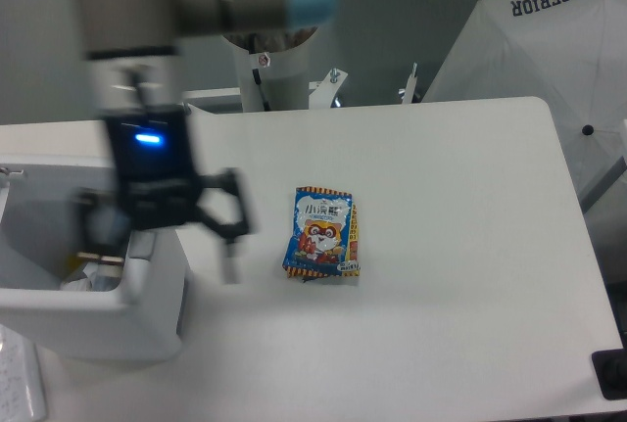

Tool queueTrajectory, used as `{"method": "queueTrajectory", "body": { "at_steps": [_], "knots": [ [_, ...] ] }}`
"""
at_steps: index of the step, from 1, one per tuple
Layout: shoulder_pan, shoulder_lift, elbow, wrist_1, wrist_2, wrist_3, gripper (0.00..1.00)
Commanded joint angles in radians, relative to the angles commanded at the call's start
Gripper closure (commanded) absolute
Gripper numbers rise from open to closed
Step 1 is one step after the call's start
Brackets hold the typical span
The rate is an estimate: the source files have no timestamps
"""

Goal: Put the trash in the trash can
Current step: 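Move the gripper over the blue snack bag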

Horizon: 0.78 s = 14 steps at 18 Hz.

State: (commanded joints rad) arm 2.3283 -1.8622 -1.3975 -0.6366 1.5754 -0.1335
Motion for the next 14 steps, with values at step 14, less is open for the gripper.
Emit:
{"method": "queueTrajectory", "body": {
  "at_steps": [14],
  "knots": [
    [0.181, 0.003, -0.369, -0.011, -0.077, 0.737, 0.00]
  ]
}}
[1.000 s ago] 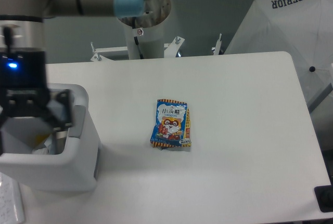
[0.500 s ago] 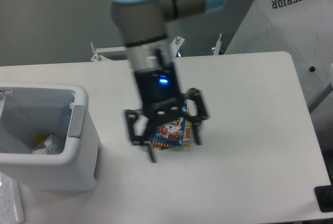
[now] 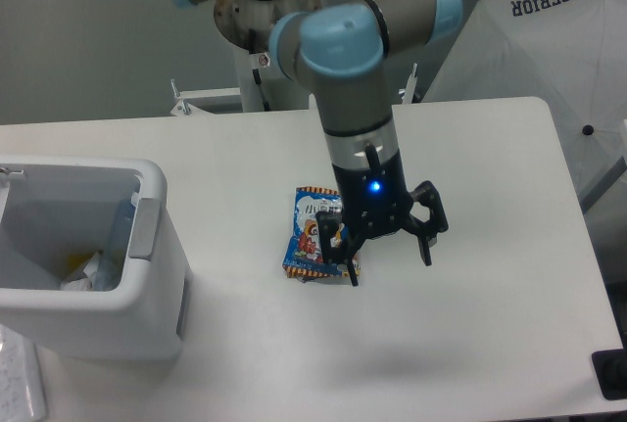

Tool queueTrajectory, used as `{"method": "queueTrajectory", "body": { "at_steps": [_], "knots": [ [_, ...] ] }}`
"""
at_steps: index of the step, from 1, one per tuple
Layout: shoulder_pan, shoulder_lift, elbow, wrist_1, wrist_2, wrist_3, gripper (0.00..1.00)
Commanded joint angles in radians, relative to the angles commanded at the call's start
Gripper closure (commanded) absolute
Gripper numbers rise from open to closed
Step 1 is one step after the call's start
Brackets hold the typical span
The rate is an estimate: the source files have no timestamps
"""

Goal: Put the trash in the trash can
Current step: 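Move the gripper over the blue snack bag, then lower the gripper and pinch the edge of the snack bag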

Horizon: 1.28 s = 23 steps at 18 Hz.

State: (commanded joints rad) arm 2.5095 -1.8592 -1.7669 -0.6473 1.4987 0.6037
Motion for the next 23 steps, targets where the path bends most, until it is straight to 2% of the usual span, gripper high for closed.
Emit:
{"method": "queueTrajectory", "body": {
  "at_steps": [3, 9, 12, 17, 19, 23],
  "knots": [
    [0.006, -0.009, -0.034, -0.017, 0.000, 0.186, 0.00],
    [0.018, -0.070, -0.036, -0.087, 0.002, 0.441, 0.00],
    [0.012, -0.121, -0.034, -0.091, 0.008, 0.473, 0.00],
    [-0.006, -0.149, -0.045, -0.097, 0.008, 0.530, 0.00],
    [-0.021, -0.181, -0.045, -0.095, 0.009, 0.536, 0.00],
    [-0.028, -0.184, -0.052, -0.098, 0.005, 0.550, 0.00]
  ]
}}
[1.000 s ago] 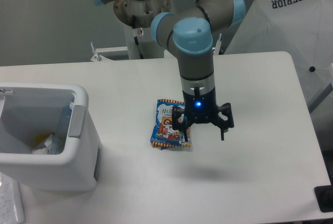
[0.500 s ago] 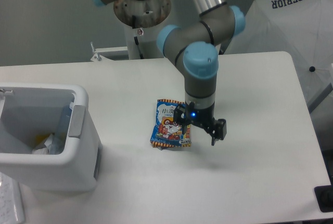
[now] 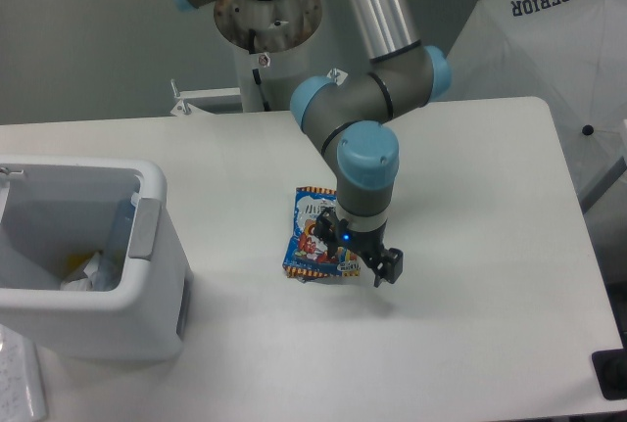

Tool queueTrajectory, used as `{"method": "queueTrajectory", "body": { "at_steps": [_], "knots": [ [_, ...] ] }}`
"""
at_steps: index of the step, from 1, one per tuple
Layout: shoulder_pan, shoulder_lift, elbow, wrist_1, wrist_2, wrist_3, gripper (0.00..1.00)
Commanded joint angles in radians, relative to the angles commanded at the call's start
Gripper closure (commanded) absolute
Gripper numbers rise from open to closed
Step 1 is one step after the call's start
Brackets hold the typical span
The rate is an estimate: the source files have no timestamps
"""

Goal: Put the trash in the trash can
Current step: 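Lower the gripper and pinch the edge of the snack bag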

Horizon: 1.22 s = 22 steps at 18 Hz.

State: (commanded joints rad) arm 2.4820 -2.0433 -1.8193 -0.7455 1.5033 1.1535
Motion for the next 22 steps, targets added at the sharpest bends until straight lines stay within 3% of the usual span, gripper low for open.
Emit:
{"method": "queueTrajectory", "body": {
  "at_steps": [14, 17, 22],
  "knots": [
    [-0.015, 0.002, -0.015, -0.032, 0.005, 0.003, 0.01],
    [-0.015, -0.001, -0.017, -0.032, 0.006, 0.002, 0.16],
    [-0.014, -0.002, -0.015, -0.032, 0.005, -0.003, 0.32]
  ]
}}
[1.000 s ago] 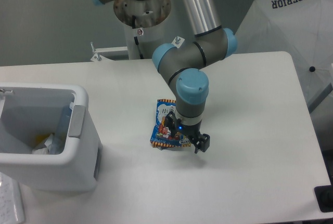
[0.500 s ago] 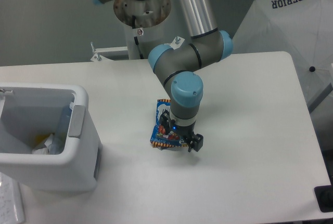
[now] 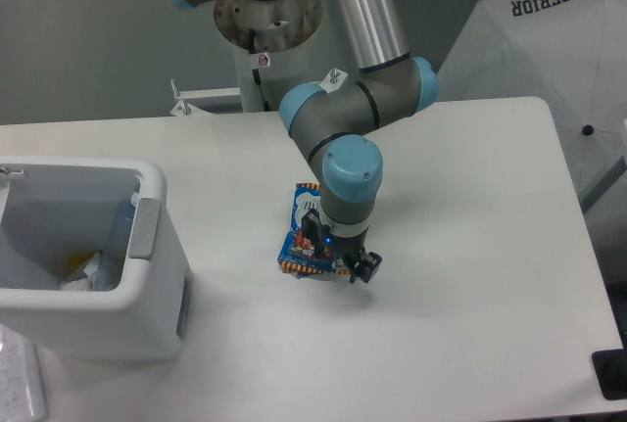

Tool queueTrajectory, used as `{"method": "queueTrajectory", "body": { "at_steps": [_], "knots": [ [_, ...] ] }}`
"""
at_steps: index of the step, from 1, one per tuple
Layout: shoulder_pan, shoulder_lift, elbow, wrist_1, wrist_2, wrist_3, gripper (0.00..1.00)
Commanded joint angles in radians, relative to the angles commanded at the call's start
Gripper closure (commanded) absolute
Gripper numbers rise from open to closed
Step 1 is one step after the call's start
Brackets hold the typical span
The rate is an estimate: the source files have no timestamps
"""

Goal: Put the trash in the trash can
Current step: 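Lower the gripper and pinch the edge of the snack bag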

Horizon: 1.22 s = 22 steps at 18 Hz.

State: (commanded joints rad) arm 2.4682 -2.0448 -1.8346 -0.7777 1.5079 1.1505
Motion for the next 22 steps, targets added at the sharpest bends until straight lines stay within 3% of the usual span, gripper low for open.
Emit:
{"method": "queueTrajectory", "body": {
  "at_steps": [3, 5, 8, 15, 19, 22],
  "knots": [
    [0.000, 0.000, 0.000, -0.005, 0.000, -0.008, 0.47],
    [0.000, 0.002, 0.000, -0.006, 0.000, -0.014, 0.70],
    [0.003, 0.008, 0.002, -0.006, -0.005, -0.037, 0.87],
    [0.003, 0.017, 0.011, -0.006, -0.009, -0.086, 1.00],
    [0.011, 0.070, 0.032, -0.012, -0.026, -0.106, 1.00],
    [0.064, 0.142, 0.060, -0.011, -0.164, -0.175, 1.00]
  ]
}}
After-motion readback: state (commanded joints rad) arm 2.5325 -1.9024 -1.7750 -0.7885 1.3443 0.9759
